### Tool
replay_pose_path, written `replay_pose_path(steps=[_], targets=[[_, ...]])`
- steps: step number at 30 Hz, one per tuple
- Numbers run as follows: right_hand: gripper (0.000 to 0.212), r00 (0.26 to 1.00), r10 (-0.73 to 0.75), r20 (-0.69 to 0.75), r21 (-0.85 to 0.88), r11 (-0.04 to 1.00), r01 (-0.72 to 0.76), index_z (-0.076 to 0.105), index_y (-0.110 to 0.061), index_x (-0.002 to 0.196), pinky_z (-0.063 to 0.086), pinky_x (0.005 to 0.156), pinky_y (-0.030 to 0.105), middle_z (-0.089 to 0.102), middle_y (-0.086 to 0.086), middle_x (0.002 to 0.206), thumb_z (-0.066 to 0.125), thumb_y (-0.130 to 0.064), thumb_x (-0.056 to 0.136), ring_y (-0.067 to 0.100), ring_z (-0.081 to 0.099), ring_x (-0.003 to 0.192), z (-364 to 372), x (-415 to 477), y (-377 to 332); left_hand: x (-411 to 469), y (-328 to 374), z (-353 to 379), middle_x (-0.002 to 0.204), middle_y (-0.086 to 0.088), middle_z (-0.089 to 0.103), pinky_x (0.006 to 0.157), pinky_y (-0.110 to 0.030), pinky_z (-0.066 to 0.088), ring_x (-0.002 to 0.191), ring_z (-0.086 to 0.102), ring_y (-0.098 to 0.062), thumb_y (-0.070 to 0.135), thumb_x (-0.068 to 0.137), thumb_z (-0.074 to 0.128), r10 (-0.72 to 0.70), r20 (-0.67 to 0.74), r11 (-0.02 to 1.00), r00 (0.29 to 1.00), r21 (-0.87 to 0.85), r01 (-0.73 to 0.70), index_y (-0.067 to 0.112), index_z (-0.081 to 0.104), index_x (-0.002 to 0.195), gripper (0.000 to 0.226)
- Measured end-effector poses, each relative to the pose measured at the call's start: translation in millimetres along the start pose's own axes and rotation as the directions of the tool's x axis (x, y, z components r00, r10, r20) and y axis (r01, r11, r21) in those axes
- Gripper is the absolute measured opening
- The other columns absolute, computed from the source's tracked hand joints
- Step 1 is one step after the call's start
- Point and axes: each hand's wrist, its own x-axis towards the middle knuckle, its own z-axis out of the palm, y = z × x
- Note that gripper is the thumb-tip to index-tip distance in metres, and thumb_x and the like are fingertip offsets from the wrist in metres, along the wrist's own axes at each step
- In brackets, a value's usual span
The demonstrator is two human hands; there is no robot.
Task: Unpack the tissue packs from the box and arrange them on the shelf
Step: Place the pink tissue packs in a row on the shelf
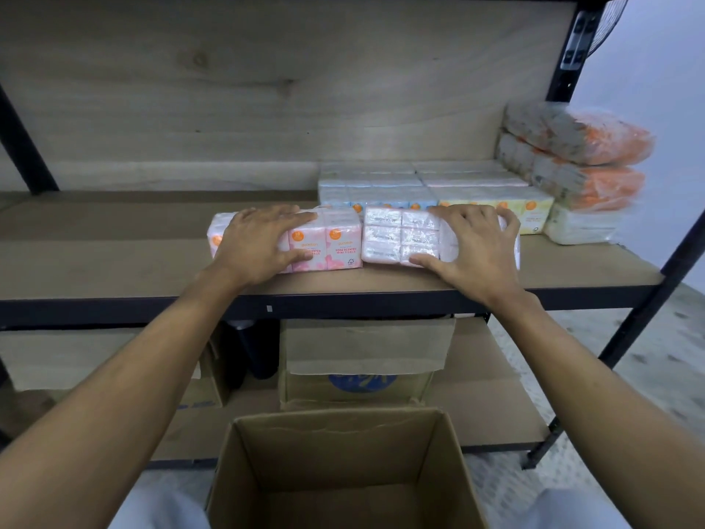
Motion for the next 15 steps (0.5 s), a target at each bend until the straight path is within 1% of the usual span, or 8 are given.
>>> replay_pose_path(steps=[3,5,8,11,13,15], targets=[[0.064,1.0,0.021,0.015,0.012,1.0,-0.021,0.06,-0.037,0.119,0.026,0.093,0.043,0.062,-0.008,0.112,0.063,-0.075,0.067,0.019,0.049,0.11,-11.1,8.2,-1.7,-0.5,0.1,0.2,0.144,0.003,0.048,0.108,-0.045,0.032,0.132,0.044,-0.018,0.067,0.073,0.049,0.002,0.001,1.0,1.0,-0.002,-0.002,0.038,0.046,0.138,0.071],[0.062,0.996,0.028,0.09,0.041,0.999,-0.032,0.063,-0.035,0.114,0.03,0.089,0.041,0.061,-0.007,0.112,0.066,-0.074,0.066,0.019,0.047,0.11,-20.2,16.5,1.9,-0.8,0.5,0.0,0.145,0.003,0.048,0.108,-0.044,0.031,0.133,0.043,-0.019,0.067,0.073,0.049,0.002,0.005,1.0,1.0,-0.003,-0.002,0.038,0.046,0.138,0.072],[0.072,0.964,0.002,0.266,0.041,0.999,-0.014,0.058,-0.038,0.124,0.031,0.097,0.043,0.055,-0.005,0.127,0.067,-0.074,0.062,0.02,0.039,0.122,-25.2,24.7,9.0,-0.7,0.6,-0.5,0.146,0.003,0.046,0.108,-0.043,0.029,0.133,0.043,-0.02,0.066,0.074,0.052,0.002,0.004,1.0,1.0,0.002,-0.002,0.037,0.045,0.139,0.072],[0.084,0.909,0.029,0.416,0.03,0.999,-0.045,0.041,-0.043,0.138,0.025,0.106,0.049,0.043,-0.008,0.146,0.066,-0.075,0.064,0.019,0.03,0.136,-25.0,32.1,12.3,-0.5,1.8,0.0,0.147,0.003,0.045,0.109,-0.042,0.027,0.134,0.041,-0.02,0.058,0.08,0.064,0.004,-0.001,1.0,1.0,0.006,-0.004,0.037,0.045,0.14,0.066],[0.089,0.857,0.057,0.512,0.013,0.997,-0.074,0.033,-0.042,0.144,0.025,0.109,0.049,0.037,-0.011,0.151,0.064,-0.075,0.067,0.02,0.029,0.14,-25.0,39.0,11.9,-1.0,1.9,0.0,0.146,0.003,0.046,0.108,-0.043,0.028,0.134,0.042,-0.02,0.056,0.08,0.065,0.01,-0.009,1.0,1.0,0.006,-0.01,0.036,0.045,0.139,0.066],[0.089,0.833,0.066,0.549,0.025,0.995,-0.095,0.035,-0.041,0.143,0.031,0.108,0.047,0.04,-0.011,0.15,0.065,-0.074,0.066,0.022,0.034,0.138,-25.2,45.0,11.5,-1.0,1.7,-0.6,0.145,0.002,0.047,0.108,-0.043,0.029,0.133,0.043,-0.021,0.057,0.079,0.065,0.017,-0.012,1.0,1.0,0.001,-0.017,0.036,0.046,0.139,0.066]])
